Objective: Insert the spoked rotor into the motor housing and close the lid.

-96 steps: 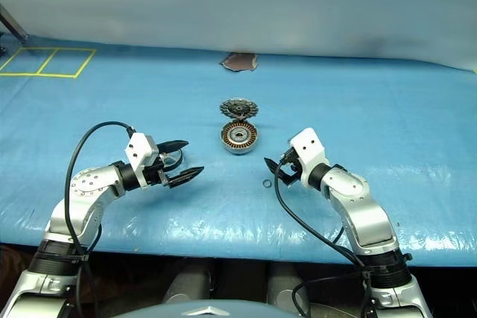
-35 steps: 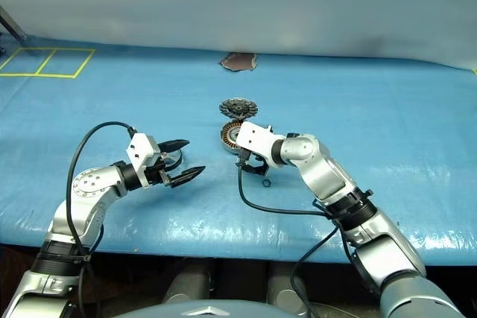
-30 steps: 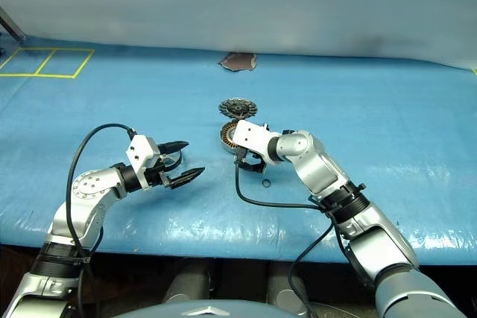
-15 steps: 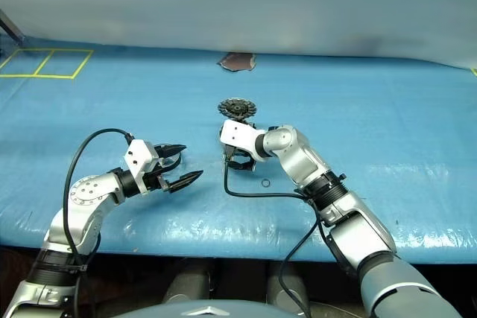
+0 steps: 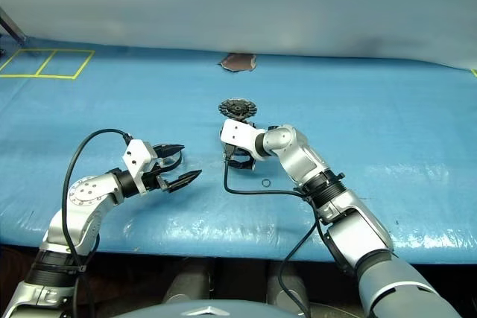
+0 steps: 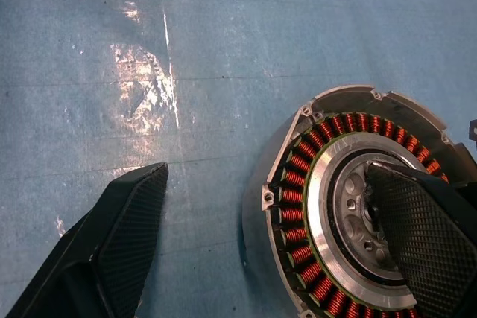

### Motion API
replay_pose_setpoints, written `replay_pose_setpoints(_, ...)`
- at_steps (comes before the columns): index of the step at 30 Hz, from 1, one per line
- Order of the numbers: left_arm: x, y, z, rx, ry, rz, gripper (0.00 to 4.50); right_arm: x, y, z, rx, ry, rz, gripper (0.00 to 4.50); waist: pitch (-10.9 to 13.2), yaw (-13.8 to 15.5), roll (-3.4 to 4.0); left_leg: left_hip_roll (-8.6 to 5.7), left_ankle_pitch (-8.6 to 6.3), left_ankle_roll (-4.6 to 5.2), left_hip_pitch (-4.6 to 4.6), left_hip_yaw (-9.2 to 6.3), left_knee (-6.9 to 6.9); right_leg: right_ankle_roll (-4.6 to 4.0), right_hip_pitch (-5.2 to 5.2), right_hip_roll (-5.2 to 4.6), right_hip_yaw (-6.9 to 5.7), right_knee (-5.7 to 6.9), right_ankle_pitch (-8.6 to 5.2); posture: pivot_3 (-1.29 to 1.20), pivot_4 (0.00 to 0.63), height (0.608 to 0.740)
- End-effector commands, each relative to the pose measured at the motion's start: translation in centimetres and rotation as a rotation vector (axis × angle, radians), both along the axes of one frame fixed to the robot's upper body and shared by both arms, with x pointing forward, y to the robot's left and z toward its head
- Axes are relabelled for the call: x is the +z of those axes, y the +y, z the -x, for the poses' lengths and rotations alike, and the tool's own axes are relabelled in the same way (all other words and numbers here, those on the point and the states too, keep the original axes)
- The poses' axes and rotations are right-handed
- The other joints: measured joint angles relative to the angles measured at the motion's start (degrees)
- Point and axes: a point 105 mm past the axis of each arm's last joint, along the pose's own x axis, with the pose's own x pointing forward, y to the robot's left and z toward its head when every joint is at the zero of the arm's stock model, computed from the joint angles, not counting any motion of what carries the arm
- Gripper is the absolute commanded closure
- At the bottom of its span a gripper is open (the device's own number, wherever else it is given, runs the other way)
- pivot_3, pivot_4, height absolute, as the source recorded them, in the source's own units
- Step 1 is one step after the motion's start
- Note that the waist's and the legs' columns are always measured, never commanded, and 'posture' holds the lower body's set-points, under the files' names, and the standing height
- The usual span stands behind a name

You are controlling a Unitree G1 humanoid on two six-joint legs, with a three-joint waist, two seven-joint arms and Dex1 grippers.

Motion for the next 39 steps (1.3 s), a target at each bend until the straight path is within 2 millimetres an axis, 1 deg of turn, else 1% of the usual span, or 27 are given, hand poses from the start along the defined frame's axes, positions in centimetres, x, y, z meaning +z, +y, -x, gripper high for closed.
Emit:
replay_pose_setpoints(1,1.0,-0.2,0.1,-0.013,-0.045,-0.006,0.0,1.2,-0.6,-0.3,-0.015,-0.038,-0.009,0.03,0.0,0.04,0.0,0.0,0.0,0.0,0.0,0.0,0.0,0.0,-0.01,0.0,0.0,0.0,0.0,0.0,0.15,0.74)
replay_pose_setpoints(11,0.9,-0.3,0.0,-0.015,-0.045,-0.005,0.0,1.9,-0.8,-0.4,-0.009,-0.071,0.009,0.03,0.0,-0.49,0.0,0.01,0.0,0.0,-0.03,0.1,-0.05,0.0,-0.11,0.02,0.12,0.01,0.0,0.0,0.15,0.74)
replay_pose_setpoints(17,1.0,-0.2,0.0,-0.008,-0.048,-0.006,0.0,0.5,-0.6,-0.3,-0.011,-0.032,0.027,0.03,0.0,-0.61,0.0,0.01,0.0,0.01,-0.03,0.14,-0.04,0.02,-0.12,0.02,0.16,0.01,0.01,0.0,0.15,0.74)
replay_pose_setpoints(26,1.0,0.0,0.0,0.001,-0.048,-0.005,0.0,0.1,-0.2,-0.3,0.013,-0.046,0.074,0.03,0.0,-0.74,0.0,0.02,0.0,0.0,-0.01,0.17,-0.03,0.05,-0.12,0.03,0.2,0.02,0.03,0.0,0.15,0.74)
replay_pose_setpoints(29,0.9,-0.1,0.1,0.0,-0.048,-0.007,0.0,-0.2,-0.2,-0.3,0.014,-0.035,0.087,0.65,0.0,-0.84,0.0,0.02,0.0,0.0,0.0,0.19,-0.03,0.05,-0.12,0.04,0.22,0.02,0.03,0.0,0.15,0.74)
replay_pose_setpoints(32,0.9,0.0,0.1,0.0,-0.048,-0.007,0.0,-0.2,-0.2,-0.3,0.015,-0.035,0.091,1.59,0.0,-0.96,0.0,0.02,0.0,0.0,0.02,0.19,-0.03,0.05,-0.1,0.04,0.22,0.03,0.03,0.0,0.15,0.74)
replay_pose_setpoints(39,1.0,-0.1,0.1,0.0,-0.052,-0.011,0.0,-0.4,-0.3,-0.3,0.008,-0.01,0.084,1.59,0.0,-1.02,-0.01,0.02,0.0,0.0,0.02,0.21,-0.02,0.06,-0.1,0.04,0.24,0.04,0.04,0.0,0.15,0.74)
